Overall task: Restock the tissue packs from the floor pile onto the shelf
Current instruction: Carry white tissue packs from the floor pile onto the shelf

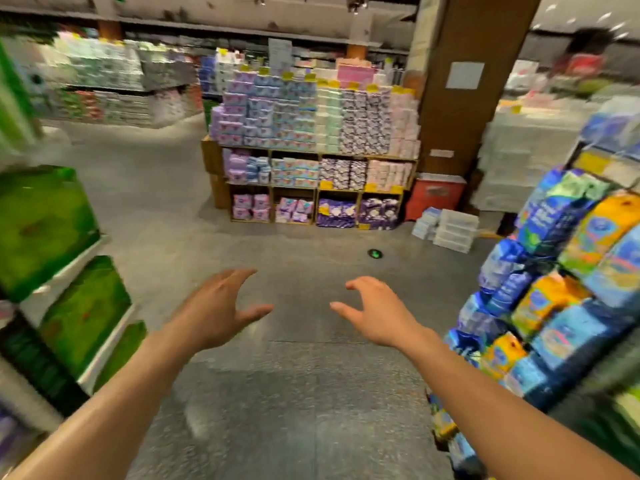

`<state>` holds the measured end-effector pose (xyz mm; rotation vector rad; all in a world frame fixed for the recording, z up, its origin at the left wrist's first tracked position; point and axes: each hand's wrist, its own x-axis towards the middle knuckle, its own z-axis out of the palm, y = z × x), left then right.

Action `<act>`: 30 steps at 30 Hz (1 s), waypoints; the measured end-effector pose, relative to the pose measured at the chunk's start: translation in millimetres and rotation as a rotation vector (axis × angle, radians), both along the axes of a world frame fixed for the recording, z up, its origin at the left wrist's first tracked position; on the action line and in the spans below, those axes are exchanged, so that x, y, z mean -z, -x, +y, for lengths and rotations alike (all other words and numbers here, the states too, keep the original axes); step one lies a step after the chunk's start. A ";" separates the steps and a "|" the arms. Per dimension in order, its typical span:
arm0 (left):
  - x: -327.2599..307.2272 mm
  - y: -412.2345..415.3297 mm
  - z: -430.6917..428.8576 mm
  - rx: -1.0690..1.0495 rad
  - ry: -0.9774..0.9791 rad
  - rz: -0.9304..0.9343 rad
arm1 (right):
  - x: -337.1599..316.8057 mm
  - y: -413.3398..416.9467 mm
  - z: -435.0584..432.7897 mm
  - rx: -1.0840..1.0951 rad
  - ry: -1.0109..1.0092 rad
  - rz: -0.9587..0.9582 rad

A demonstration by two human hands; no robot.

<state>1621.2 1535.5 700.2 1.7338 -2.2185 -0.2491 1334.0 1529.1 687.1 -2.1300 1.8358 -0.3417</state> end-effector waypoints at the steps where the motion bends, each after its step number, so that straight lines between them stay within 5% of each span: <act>1: 8.2 13.5 -22.0 0.039 -0.010 0.015 | 8.3 13.9 -14.1 0.045 -0.009 0.006; 17: 45.8 194.4 -428.8 0.513 -0.226 -0.079 | 35.0 169.2 -286.7 0.617 -0.064 -0.059; 30: 88.5 431.1 -709.8 0.692 -0.280 -0.097 | 77.3 365.7 -539.1 0.722 -0.097 -0.160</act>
